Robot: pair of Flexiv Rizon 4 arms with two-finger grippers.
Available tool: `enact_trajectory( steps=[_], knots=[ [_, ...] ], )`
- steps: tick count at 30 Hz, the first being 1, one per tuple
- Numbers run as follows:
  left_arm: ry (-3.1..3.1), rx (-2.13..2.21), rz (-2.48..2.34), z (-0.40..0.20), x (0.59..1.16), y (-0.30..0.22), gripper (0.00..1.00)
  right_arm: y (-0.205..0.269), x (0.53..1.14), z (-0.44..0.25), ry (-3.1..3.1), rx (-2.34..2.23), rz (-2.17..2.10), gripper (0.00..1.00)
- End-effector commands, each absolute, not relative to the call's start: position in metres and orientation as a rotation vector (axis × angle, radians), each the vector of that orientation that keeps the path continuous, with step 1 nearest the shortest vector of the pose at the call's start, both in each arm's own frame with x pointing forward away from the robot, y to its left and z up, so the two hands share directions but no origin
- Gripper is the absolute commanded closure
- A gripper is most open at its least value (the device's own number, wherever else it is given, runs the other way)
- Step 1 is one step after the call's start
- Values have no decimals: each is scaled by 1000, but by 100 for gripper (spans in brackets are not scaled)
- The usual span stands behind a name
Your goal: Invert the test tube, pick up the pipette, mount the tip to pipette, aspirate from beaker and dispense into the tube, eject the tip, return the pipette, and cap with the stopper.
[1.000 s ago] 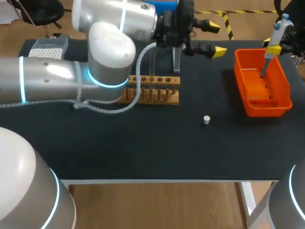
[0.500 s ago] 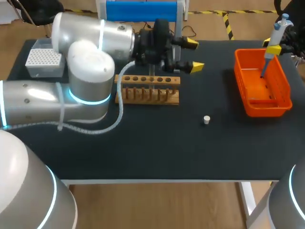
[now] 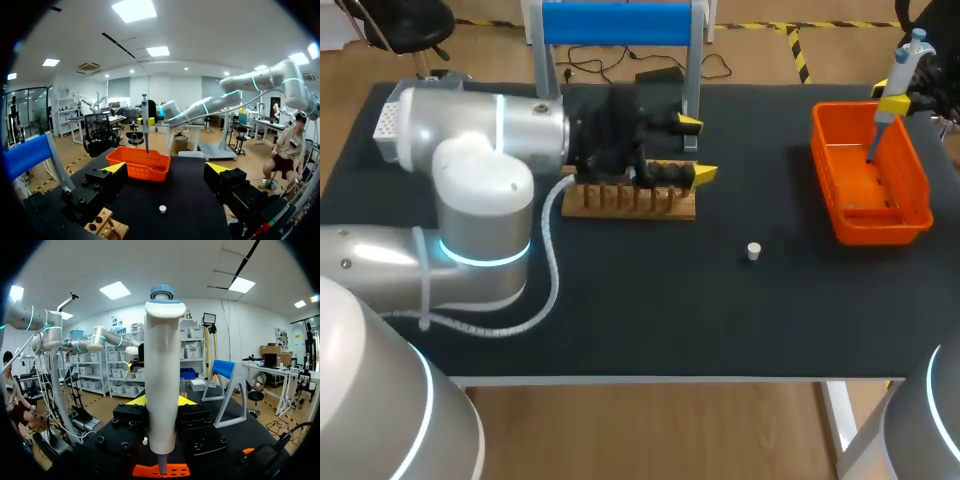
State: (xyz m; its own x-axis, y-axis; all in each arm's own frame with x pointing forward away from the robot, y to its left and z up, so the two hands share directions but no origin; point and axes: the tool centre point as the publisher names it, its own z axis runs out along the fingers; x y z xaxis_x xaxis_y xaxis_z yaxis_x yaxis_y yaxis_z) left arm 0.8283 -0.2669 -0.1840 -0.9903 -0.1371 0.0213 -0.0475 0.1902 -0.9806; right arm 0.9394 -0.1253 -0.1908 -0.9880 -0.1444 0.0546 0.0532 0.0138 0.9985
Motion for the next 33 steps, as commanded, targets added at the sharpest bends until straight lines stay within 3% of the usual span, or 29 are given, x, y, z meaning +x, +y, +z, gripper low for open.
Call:
enact_trajectory(
  steps=[1,33],
  knots=[
    [2167,-177,-2138,-189,821,-256,0,-126,940,-190,-2132,99,-2106,100],
    [2197,-217,-2062,-174,819,-230,0,-126,940,-190,-2132,99,-2106,100]
  ],
)
